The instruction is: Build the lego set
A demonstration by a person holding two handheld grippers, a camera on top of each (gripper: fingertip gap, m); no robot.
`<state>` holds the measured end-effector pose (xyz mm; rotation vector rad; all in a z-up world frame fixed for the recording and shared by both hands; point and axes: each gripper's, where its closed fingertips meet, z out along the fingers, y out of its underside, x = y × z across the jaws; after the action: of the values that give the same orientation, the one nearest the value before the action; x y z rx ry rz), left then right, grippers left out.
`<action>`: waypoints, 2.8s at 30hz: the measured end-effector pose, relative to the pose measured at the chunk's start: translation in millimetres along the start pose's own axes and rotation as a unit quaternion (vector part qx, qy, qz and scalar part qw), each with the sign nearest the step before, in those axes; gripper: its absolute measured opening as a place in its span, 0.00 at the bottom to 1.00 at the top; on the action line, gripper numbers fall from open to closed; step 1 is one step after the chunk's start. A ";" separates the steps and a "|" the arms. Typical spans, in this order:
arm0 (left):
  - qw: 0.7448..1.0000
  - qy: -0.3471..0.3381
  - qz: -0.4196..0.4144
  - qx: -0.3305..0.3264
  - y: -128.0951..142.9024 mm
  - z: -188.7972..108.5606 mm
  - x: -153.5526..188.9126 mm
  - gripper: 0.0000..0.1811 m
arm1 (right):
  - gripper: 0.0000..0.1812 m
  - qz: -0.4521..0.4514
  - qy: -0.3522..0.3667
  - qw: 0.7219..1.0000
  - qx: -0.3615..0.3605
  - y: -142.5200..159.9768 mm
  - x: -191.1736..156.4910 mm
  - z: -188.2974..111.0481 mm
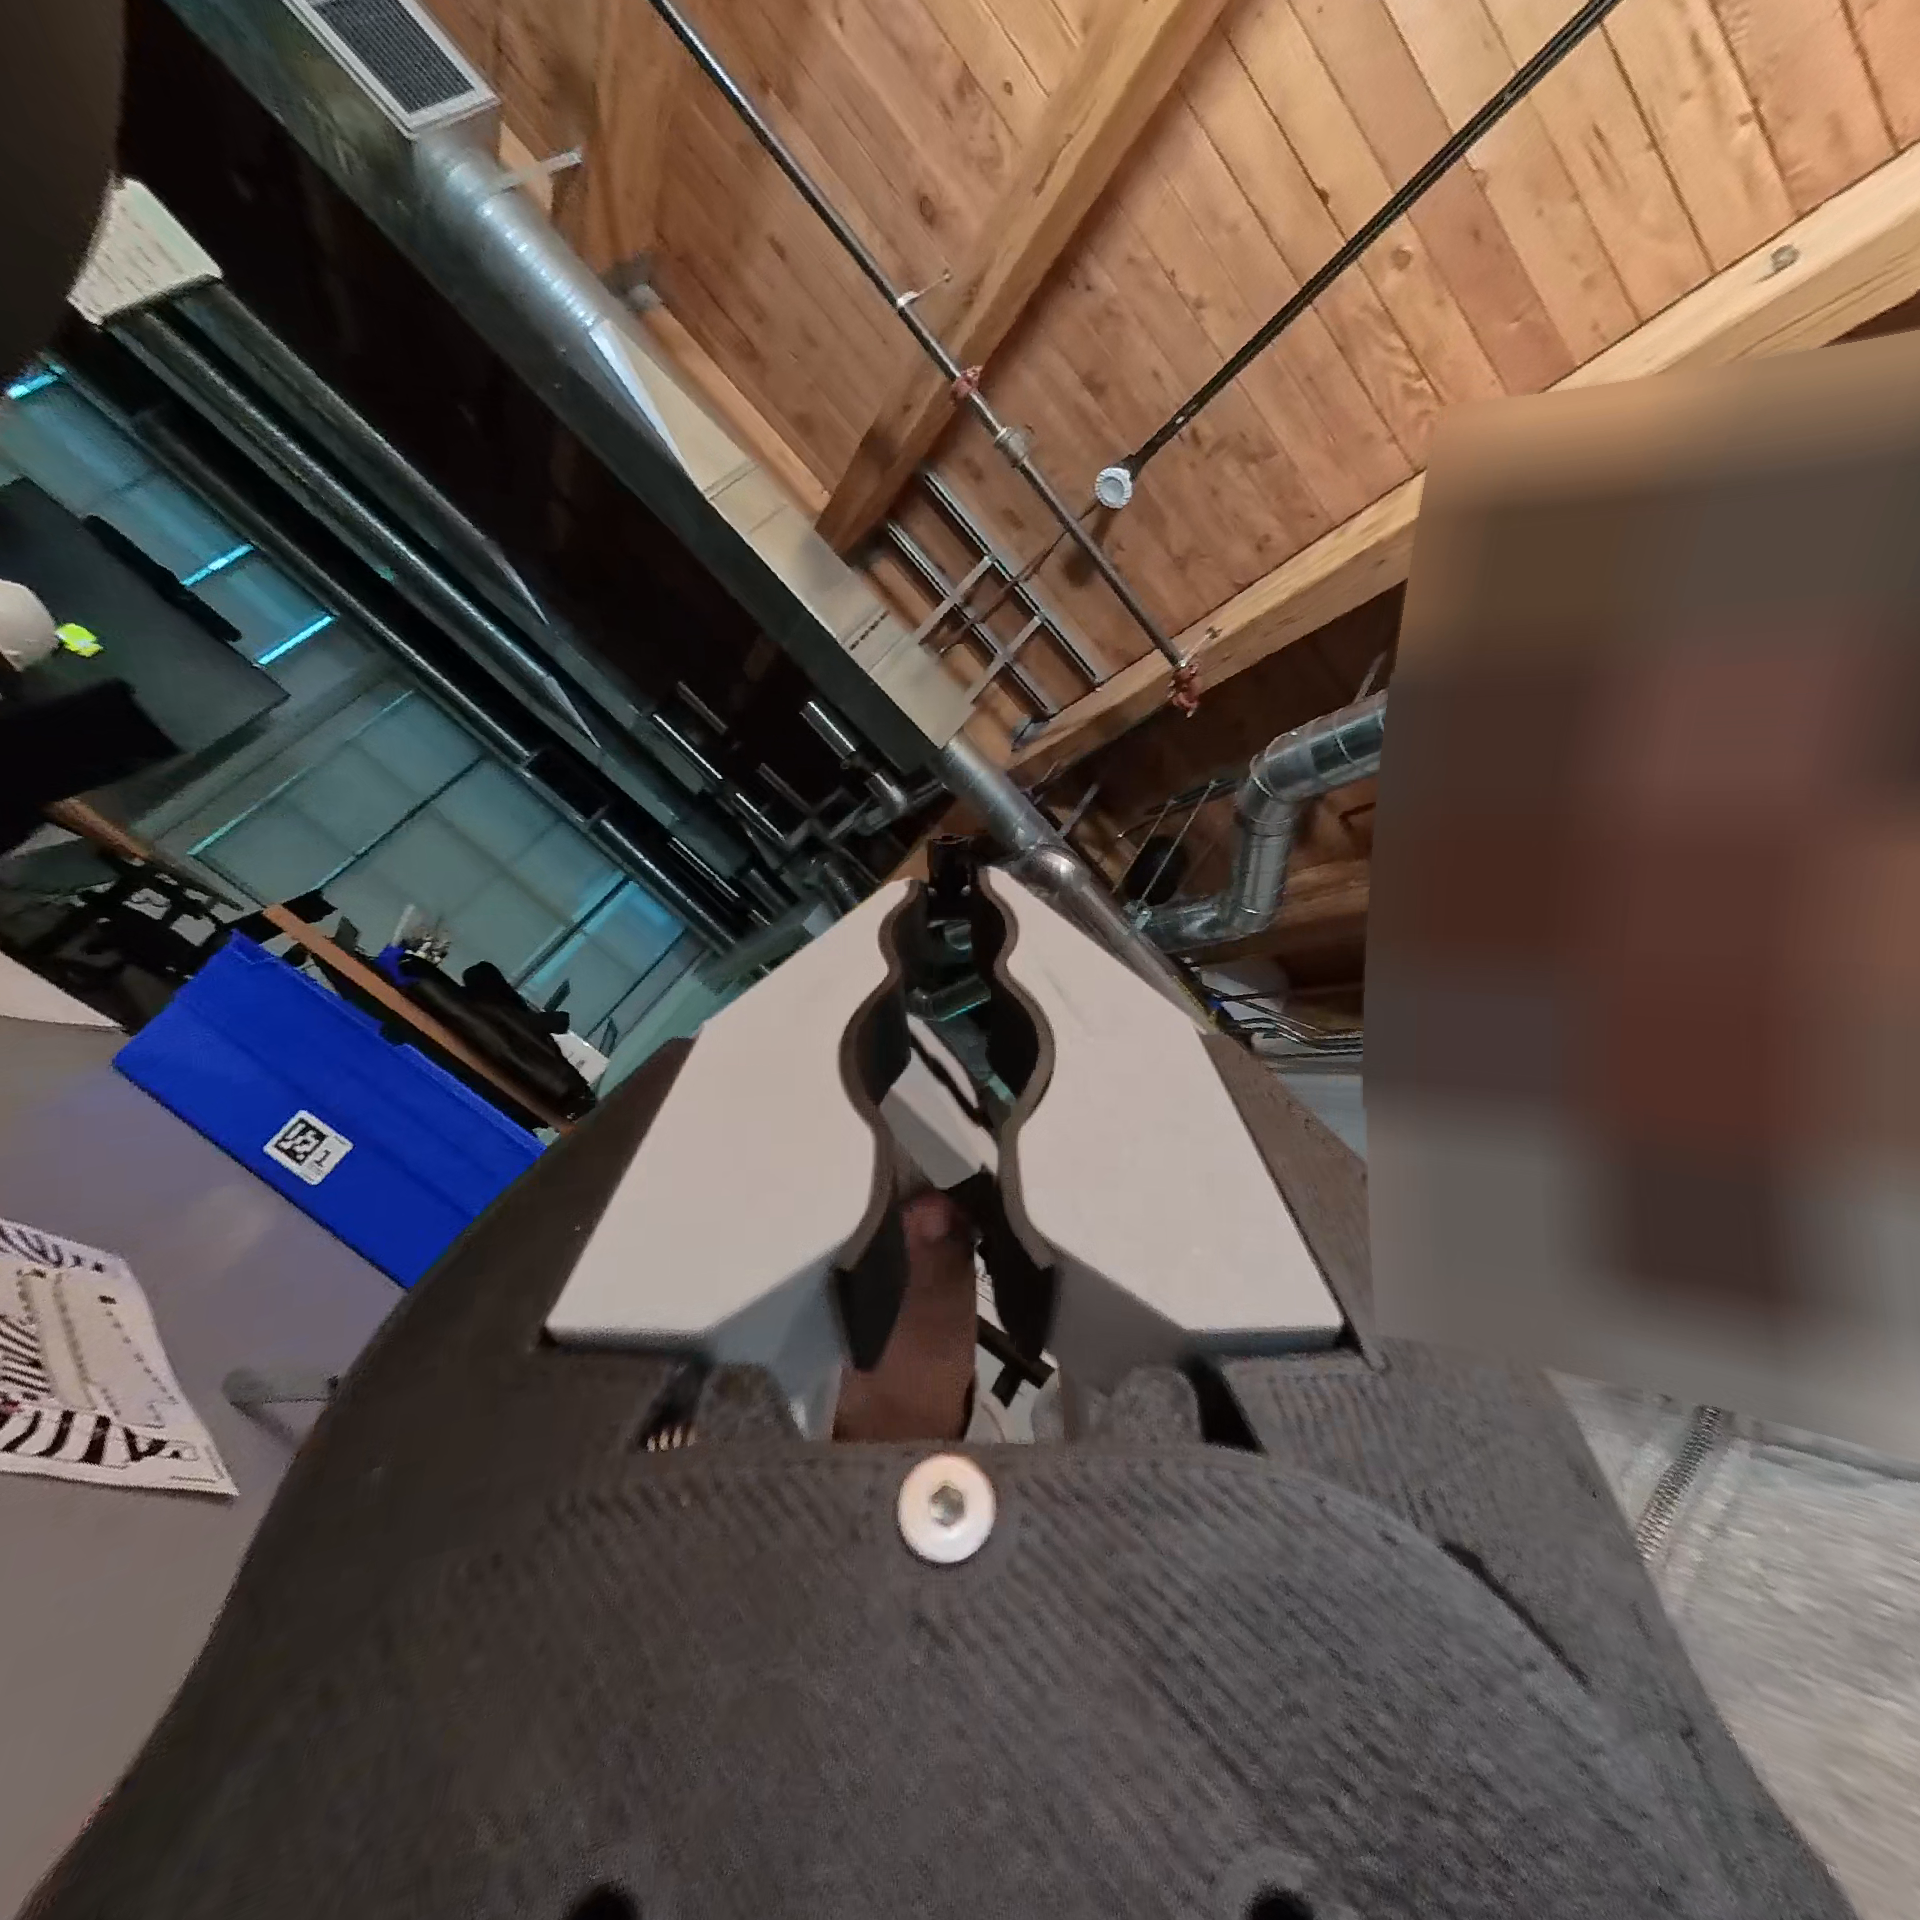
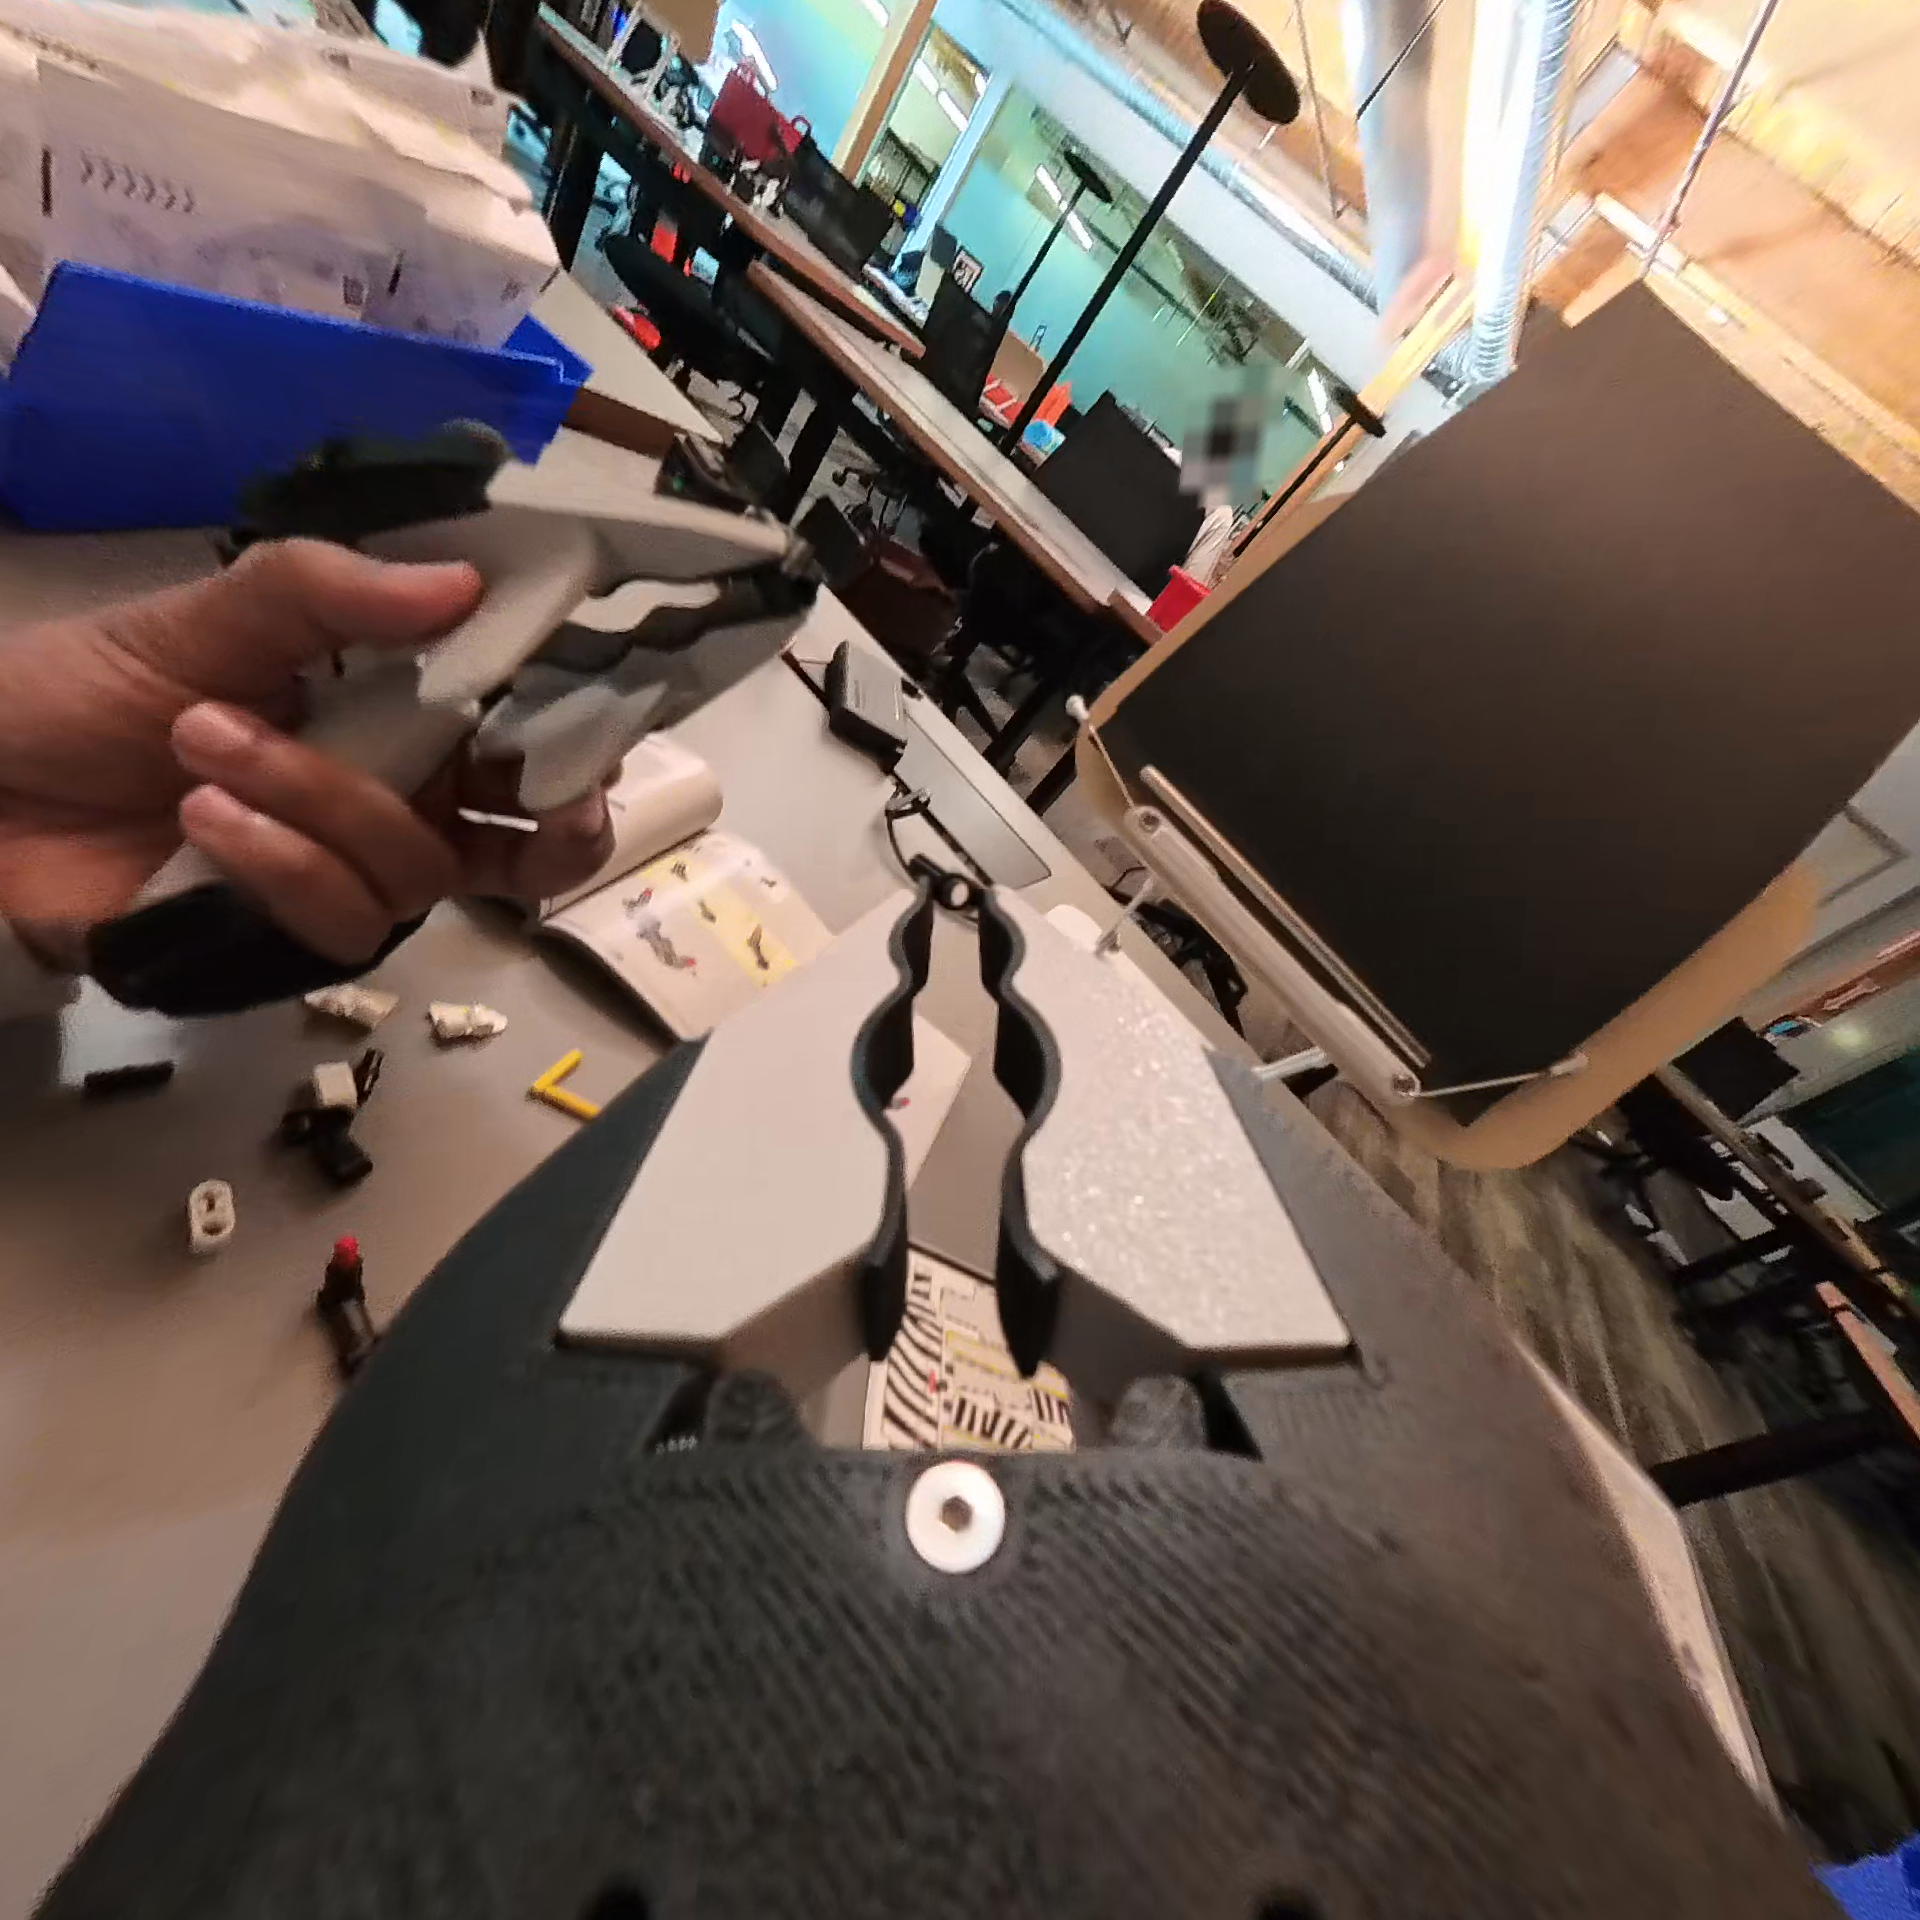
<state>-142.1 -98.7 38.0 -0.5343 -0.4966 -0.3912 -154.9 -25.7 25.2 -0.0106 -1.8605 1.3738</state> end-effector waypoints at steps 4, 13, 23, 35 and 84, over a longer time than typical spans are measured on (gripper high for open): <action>1.000 0.003 0.006 0.026 -6.2 -2.1 -0.6 0.03 | 0.03 0.002 0.002 1.000 0.016 -16.9 -1.2 15.0; 0.994 0.016 -0.010 0.110 -17.3 -6.4 -9.1 0.03 | 0.03 -0.074 0.013 0.997 0.001 -35.3 -13.2 45.6; 0.994 -0.013 0.020 0.108 -17.9 -6.8 -12.3 0.03 | 0.03 -0.084 0.013 0.996 -0.010 -35.0 -17.1 52.9; 0.993 -0.050 0.057 0.088 -13.5 -4.1 -17.0 0.03 | 0.03 -0.097 0.018 0.995 -0.022 -31.1 -13.7 49.8; 0.973 -0.130 0.190 0.033 -4.3 3.9 -19.9 0.04 | 0.03 -0.029 -0.018 0.996 -0.077 -23.8 -11.5 48.5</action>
<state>-161.6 -95.4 31.8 -0.6045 -0.6431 0.0632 -165.7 -79.2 33.5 -0.0106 -1.9773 1.1963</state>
